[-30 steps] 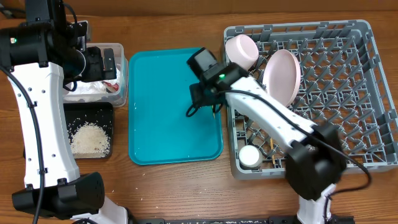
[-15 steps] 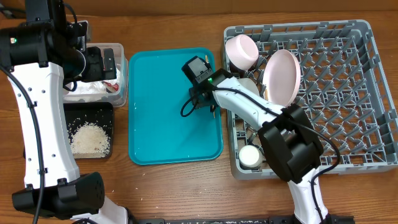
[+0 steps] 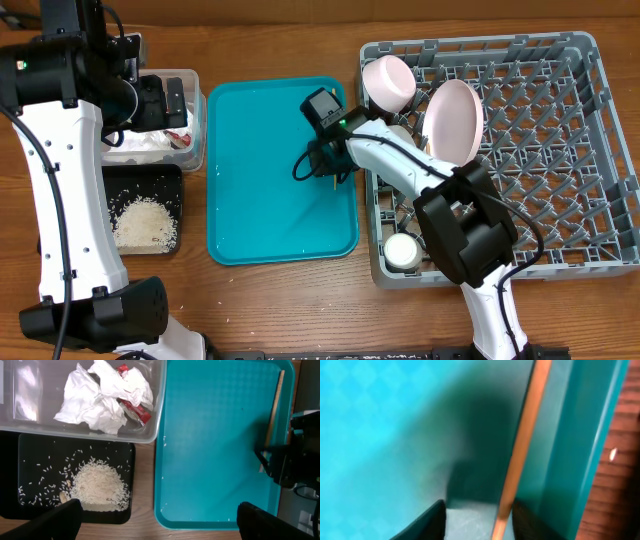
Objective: Sort waste into correct bins and load items into the dishwasher
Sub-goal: 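Grasp the second chopstick with the right gripper and lift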
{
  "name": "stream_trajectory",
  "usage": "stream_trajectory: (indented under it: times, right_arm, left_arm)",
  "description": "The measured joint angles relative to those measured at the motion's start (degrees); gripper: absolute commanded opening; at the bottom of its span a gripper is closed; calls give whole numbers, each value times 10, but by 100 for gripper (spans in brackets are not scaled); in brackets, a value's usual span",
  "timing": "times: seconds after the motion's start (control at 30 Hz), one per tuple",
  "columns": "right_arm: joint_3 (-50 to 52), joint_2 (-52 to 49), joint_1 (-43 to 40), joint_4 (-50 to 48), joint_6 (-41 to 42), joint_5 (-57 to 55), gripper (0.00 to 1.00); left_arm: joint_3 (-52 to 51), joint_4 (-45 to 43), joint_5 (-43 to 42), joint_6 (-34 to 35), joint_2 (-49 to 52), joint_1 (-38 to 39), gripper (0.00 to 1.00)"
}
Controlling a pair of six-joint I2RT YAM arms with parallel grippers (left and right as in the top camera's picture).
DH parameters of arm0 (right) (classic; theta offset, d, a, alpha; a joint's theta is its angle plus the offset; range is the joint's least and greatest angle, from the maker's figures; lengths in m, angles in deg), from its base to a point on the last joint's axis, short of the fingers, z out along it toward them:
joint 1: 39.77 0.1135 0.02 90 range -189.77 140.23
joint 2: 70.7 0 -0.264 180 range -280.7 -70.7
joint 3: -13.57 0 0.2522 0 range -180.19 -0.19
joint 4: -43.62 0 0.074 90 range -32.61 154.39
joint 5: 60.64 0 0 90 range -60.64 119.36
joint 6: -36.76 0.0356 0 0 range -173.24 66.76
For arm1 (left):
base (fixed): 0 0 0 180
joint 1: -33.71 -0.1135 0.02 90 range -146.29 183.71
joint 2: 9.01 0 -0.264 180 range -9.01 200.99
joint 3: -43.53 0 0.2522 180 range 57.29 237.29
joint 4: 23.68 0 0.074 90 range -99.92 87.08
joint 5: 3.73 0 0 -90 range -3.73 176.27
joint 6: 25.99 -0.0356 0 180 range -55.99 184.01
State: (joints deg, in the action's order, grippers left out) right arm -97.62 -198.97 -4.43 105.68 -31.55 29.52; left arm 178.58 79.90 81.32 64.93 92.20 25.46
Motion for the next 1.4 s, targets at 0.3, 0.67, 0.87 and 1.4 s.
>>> stream_trajectory:
  times: [0.3, 0.67, 0.87, 1.4]
  right_arm:
    - [-3, -1, 0, 17, 24, 15, 4]
    - [-121, -19, 0, 183, 14, -5, 4]
    - [-247, -18, 0, 277, 3, -8, 4]
    - [-326, 88, 0, 467, 14, -38, 4]
  left_arm:
    - [0, 0, 0, 0, 0, 0, 100]
    - [0, 0, 0, 0, 0, 0, 100]
    - [0, 0, 0, 0, 0, 0, 100]
    - [0, 0, 0, 0, 0, 0, 100]
